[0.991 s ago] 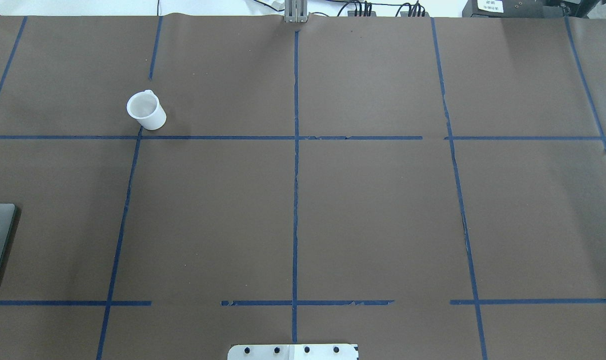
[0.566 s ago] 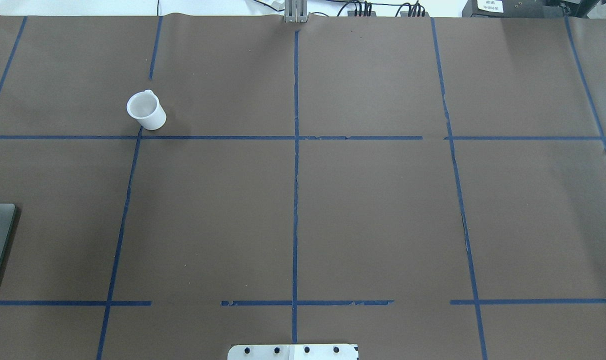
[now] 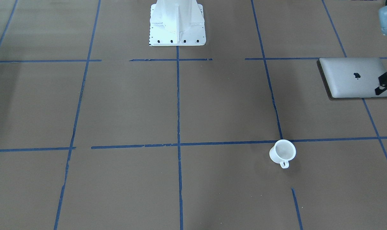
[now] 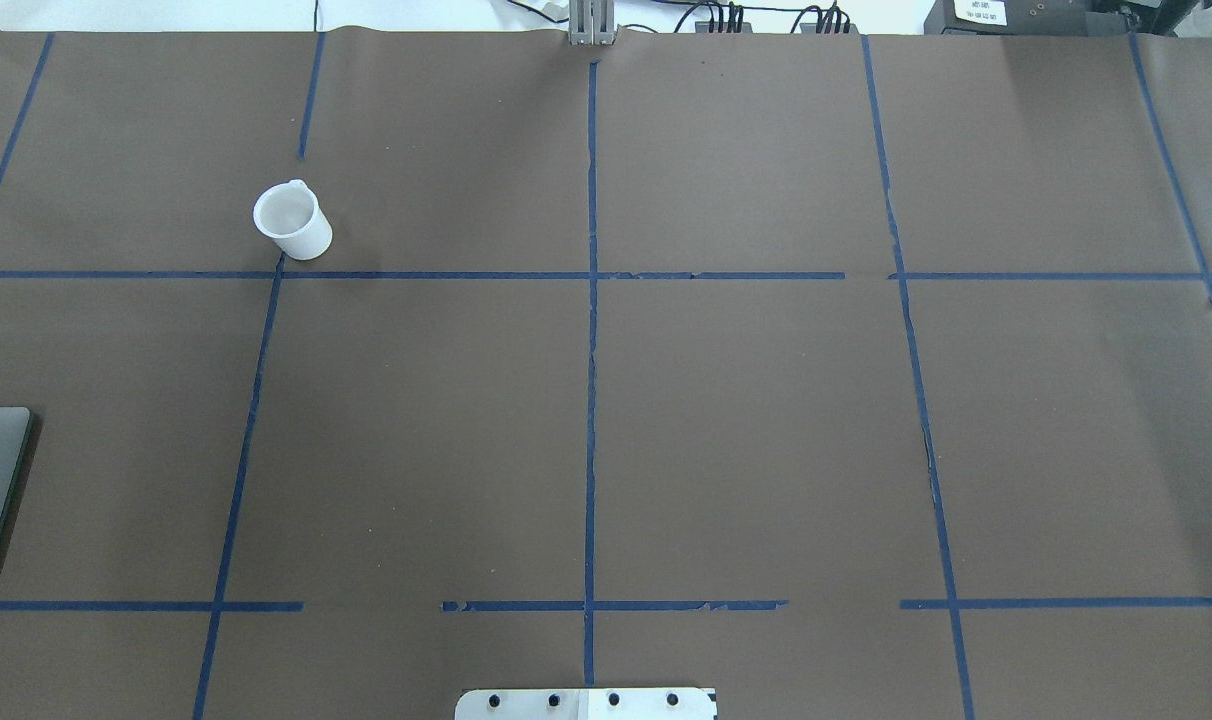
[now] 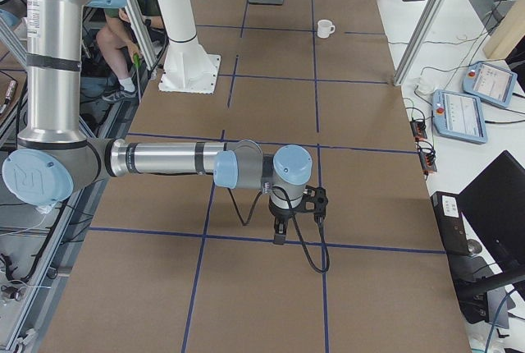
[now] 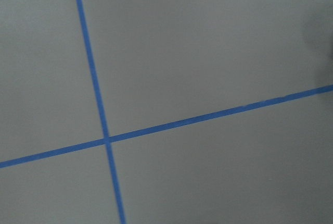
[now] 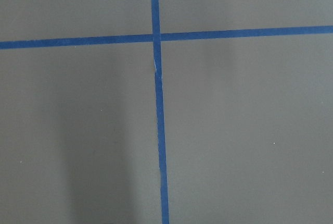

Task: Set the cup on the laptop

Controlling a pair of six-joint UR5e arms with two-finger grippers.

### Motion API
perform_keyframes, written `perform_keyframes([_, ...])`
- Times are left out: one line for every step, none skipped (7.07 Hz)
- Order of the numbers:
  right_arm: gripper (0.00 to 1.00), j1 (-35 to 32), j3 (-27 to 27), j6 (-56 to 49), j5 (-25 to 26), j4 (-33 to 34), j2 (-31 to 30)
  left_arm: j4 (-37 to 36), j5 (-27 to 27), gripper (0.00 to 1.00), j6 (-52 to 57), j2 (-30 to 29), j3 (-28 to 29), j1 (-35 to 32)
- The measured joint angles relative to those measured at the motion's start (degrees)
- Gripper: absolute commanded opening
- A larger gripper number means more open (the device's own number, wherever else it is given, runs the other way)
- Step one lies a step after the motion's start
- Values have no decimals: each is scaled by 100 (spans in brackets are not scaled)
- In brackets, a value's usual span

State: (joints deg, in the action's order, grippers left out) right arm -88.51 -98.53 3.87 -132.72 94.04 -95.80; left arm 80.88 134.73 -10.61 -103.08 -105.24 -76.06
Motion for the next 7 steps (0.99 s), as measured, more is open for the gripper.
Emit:
perform_keyframes([100, 0, 0, 0, 0, 0, 0, -16, 49, 100, -477, -289, -64, 368])
perform_keyframes([100, 0, 0, 0, 0, 0, 0, -13, 46, 100, -774, -538, -51, 644])
perform_keyframes([100, 0, 0, 0, 0, 0, 0, 45, 42, 100, -890, -654, -1, 774])
perform_keyframes([100, 0, 0, 0, 0, 0, 0, 170, 43, 100, -991, -721, 90, 851])
perform_keyframes([100, 0, 0, 0, 0, 0, 0, 334, 40, 100, -1290, -843, 241, 958])
perform_keyframes([100, 0, 0, 0, 0, 0, 0, 489, -14, 100, -1675, -1035, 467, 1155])
perform_keyframes([100, 0, 0, 0, 0, 0, 0, 702, -162, 100, -1920, -1267, 829, 1347])
